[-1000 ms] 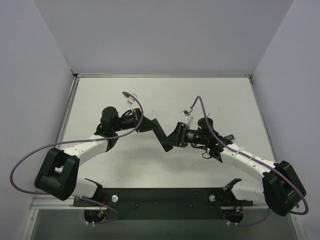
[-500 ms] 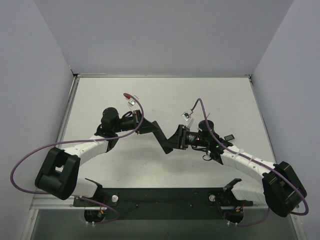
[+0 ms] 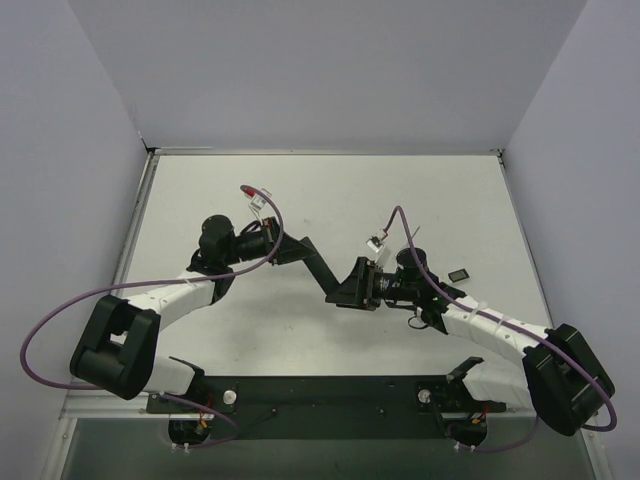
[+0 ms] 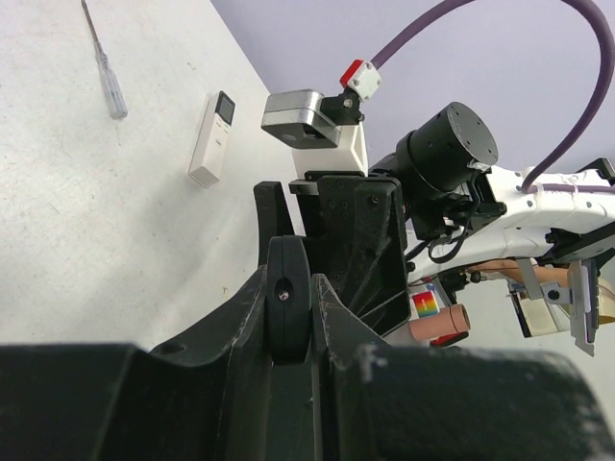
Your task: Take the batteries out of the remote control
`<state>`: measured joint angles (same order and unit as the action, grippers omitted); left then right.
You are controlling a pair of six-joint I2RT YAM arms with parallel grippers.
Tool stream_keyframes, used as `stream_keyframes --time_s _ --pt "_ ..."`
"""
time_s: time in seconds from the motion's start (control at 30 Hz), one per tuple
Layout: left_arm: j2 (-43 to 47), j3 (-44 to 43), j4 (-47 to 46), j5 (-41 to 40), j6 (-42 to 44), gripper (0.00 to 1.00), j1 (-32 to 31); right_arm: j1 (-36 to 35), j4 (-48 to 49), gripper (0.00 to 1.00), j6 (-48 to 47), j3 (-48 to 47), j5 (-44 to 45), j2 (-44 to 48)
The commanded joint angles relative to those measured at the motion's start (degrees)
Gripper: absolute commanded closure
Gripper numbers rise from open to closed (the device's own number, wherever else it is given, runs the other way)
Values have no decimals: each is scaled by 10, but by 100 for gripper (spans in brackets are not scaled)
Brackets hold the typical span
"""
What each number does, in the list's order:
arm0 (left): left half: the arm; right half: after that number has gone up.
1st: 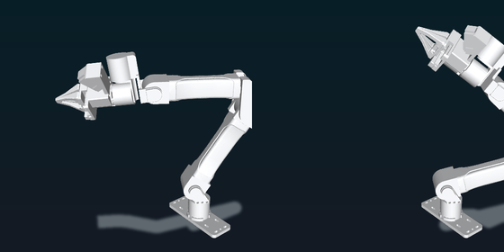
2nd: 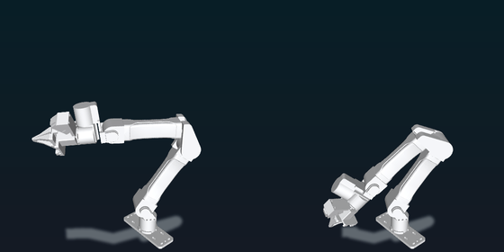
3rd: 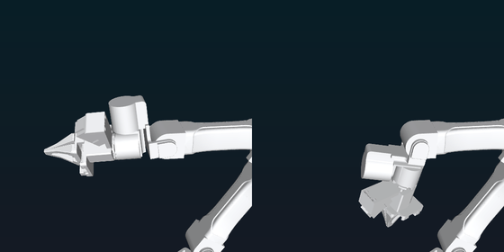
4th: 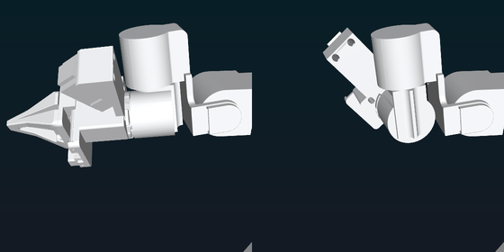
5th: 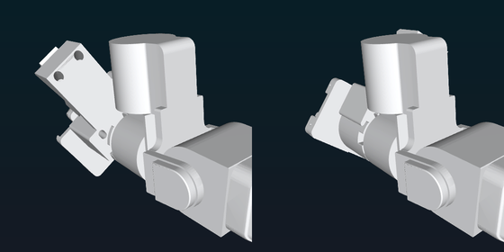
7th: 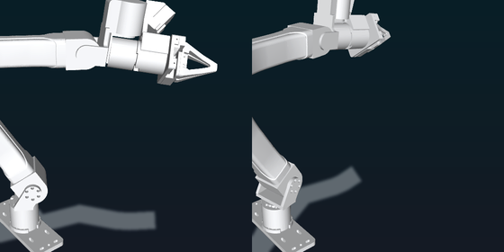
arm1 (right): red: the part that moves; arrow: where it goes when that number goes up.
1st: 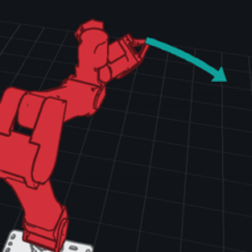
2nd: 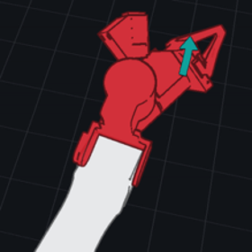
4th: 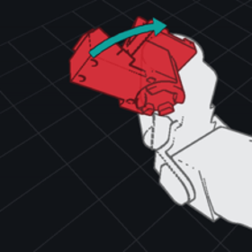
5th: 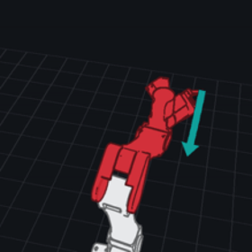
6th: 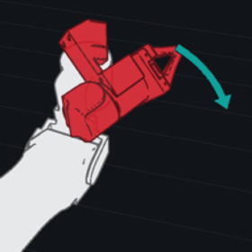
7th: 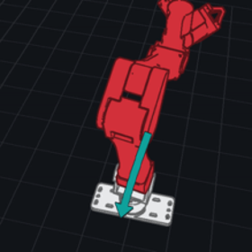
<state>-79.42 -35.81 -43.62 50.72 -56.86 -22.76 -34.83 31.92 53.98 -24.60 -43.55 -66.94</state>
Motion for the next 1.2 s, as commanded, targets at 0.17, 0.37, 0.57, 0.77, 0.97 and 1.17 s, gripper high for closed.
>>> stream_keyframes --time_s 0.17,0.37,0.57,0.77,0.97,1.17 --pt "24 19 -39 -7 -8 100 2 3 87 30 109 -20 22 -20" --pt "41 22 -21 -10 2 100 3 2 83 37 131 -28 53 -25" --pt "41 25 -23 -14 -1 100 3 1 75 34 145 -33 62 -26" --pt "37 29 -34 -17 -5 100 3 2 56 36 148 -40 76 -28" --pt "37 29 -34 -18 -5 100 3 1 96 48 168 -23 77 -38" --pt "30 29 -38 -19 -8 100 3 1 91 58 160 -11 70 -38"
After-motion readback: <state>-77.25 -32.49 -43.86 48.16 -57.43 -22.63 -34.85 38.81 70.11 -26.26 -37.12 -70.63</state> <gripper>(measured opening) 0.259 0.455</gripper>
